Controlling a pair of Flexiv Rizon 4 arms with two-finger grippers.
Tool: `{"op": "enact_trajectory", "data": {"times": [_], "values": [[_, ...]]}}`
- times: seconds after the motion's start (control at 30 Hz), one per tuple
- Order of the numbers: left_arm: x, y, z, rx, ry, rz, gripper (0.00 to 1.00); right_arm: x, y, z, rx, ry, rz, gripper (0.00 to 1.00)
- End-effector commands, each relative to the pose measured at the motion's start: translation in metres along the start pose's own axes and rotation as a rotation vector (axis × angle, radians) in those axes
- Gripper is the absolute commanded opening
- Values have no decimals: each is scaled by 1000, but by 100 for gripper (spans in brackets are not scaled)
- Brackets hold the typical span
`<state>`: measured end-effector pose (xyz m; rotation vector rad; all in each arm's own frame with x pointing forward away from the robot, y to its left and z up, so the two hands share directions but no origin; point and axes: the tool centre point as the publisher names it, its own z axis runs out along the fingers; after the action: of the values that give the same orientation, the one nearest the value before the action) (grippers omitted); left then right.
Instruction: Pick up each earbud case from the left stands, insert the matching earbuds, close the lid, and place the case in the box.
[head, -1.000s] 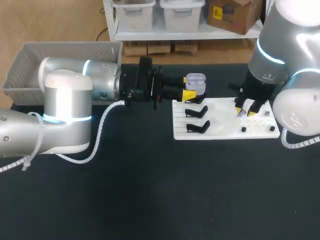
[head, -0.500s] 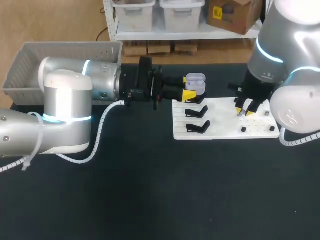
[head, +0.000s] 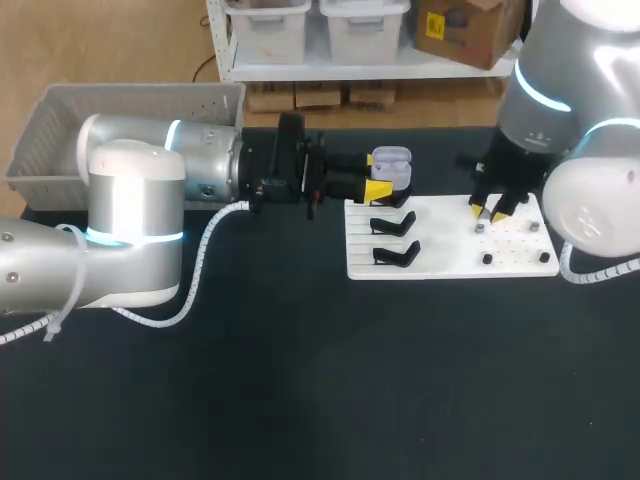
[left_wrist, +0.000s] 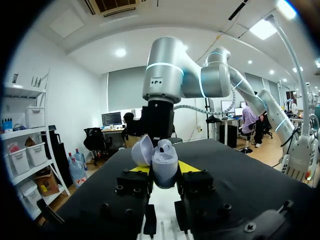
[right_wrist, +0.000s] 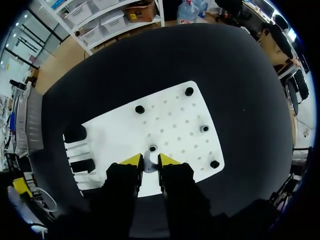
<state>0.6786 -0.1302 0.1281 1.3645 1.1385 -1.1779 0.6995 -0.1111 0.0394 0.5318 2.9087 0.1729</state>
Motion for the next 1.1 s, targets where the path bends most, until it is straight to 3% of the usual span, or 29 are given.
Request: {"op": "enact_trajectory", "data": {"times": [0.03, 0.23, 0.37, 0.6, 0.8, 0.97, 1.07, 1.1], "values": [[0, -2, 0, -7, 0, 3, 0, 10, -8, -29, -11, -17, 6, 0], [0, -2, 0, -7, 0, 3, 0, 16, 0, -74, -25, -3, -21, 0], [0, -2, 0, -7, 0, 3, 0, 26, 15, -115, -18, -14, -83, 0], [0, -2, 0, -7, 0, 3, 0, 44, 41, -160, 7, -37, -191, 0], [0, -2, 0, -7, 0, 3, 0, 61, 66, -181, 14, -18, -299, 0], [0, -2, 0, -7, 0, 3, 0, 72, 88, -180, -1, 0, -367, 0], [0, -2, 0, -7, 0, 3, 0, 73, 95, -173, -129, 98, -368, 0], [0, -2, 0, -7, 0, 3, 0, 73, 95, -173, -129, 98, -368, 0]]}}
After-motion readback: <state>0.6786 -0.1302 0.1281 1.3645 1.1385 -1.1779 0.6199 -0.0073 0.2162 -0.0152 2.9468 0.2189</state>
